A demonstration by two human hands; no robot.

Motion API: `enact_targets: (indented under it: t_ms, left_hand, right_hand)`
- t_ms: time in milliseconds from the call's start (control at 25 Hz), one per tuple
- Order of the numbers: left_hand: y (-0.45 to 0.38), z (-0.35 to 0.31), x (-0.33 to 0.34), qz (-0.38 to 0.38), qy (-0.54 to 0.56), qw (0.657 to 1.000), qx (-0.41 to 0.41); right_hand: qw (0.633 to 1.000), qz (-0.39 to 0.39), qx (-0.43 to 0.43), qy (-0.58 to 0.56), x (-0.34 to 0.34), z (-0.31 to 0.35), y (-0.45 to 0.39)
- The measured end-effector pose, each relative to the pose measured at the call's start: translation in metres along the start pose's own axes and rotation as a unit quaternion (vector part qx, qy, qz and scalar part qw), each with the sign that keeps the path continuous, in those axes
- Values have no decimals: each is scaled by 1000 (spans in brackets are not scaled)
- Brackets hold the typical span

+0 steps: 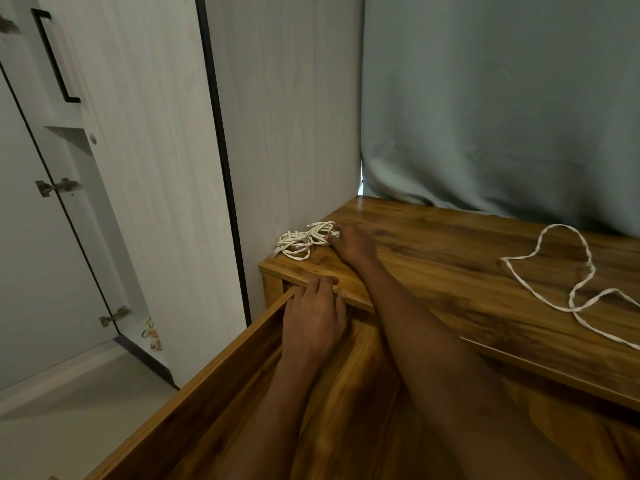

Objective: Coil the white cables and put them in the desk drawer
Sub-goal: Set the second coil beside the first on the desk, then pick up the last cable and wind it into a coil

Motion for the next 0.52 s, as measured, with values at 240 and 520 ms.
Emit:
enact_targets:
  t_ms: [240,520]
  left_hand:
    - [-2,-3,3,-1,-51,999,13]
    - [-2,-7,2,9,-14,1000,4]
  right_hand:
    - [995,-12,37,-92,1,-5,0]
    - [979,23,74,-188,-36,-23,50]
Point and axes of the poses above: each hand's wrist, its own y-axis away from the middle knuckle, its own x-axis out of the palm, z = x × y, the point moved 4 cm from there along -y, towards the middle knuckle, and after that the axes turned 4 degrees about -y, right-handed, at the moved point
